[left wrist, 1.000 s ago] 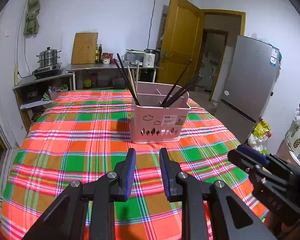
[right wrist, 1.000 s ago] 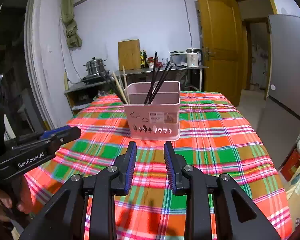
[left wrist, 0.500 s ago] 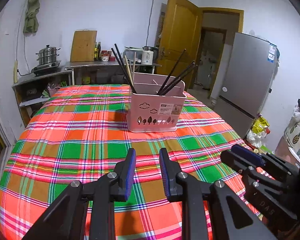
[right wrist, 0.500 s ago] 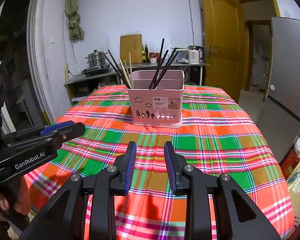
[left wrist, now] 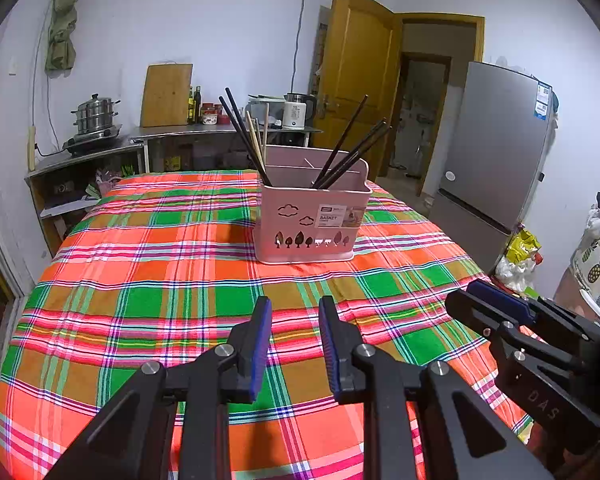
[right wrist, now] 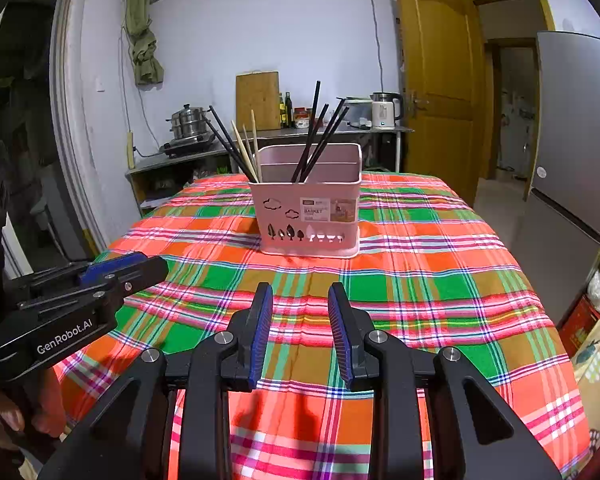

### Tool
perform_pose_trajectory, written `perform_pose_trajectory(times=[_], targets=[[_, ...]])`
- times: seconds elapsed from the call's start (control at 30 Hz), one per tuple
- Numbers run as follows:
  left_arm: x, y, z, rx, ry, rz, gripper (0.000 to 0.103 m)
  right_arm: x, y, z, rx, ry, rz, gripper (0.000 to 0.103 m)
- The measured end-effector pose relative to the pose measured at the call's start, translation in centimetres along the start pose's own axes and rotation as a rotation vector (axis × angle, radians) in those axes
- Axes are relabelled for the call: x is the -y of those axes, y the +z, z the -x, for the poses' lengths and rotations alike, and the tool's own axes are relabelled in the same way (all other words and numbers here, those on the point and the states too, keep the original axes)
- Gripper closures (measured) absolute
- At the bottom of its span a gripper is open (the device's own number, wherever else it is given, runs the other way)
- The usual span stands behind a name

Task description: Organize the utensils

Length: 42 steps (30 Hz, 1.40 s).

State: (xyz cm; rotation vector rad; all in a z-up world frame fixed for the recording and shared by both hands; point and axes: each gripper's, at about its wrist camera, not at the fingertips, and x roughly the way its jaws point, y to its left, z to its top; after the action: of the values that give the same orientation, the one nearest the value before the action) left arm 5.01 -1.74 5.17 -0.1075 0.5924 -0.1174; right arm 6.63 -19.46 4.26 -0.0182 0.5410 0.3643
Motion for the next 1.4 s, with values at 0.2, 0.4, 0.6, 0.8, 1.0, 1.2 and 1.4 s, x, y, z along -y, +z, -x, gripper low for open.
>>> perform_pose_trajectory(times=[0.2, 0.4, 0.6, 0.8, 1.0, 1.2, 1.4], targets=[[0.14, -0.17, 0.00, 0.000, 0.003, -0.006, 0.079, -0.06, 0.06, 0.00, 0.000, 0.000, -0.001, 0.073], [0.06, -0.29, 0.11, -0.001, 0.004, -0.004, 0.079, -0.17, 0.00, 0.05, -0.003, 0.002, -0.003, 0.073], [0.07, -0.35, 0.12, -0.001, 0.006, -0.006, 0.079, -0.27, -0.08, 0.07, -0.004, 0.002, -0.004, 0.073], [0.06, -0.58, 0.05, -0.005, 0.006, -0.008, 0.079, -0.37, -0.18, 0.16, -0.006, 0.003, -0.006, 0.073], [0.08, -0.65, 0.03, -0.003, 0.008, -0.009, 0.079, -0.46, -0.30, 0.21, -0.006, 0.004, -0.006, 0.073], [0.09, -0.68, 0.04, -0.003, 0.008, -0.010, 0.079, -0.43, -0.27, 0.21, -0.006, 0.003, -0.006, 0.073], [0.17, -0.71, 0.05, -0.004, 0.009, -0.010, 0.079, -0.43, -0.36, 0.18, -0.007, 0.003, -0.006, 0.073]])
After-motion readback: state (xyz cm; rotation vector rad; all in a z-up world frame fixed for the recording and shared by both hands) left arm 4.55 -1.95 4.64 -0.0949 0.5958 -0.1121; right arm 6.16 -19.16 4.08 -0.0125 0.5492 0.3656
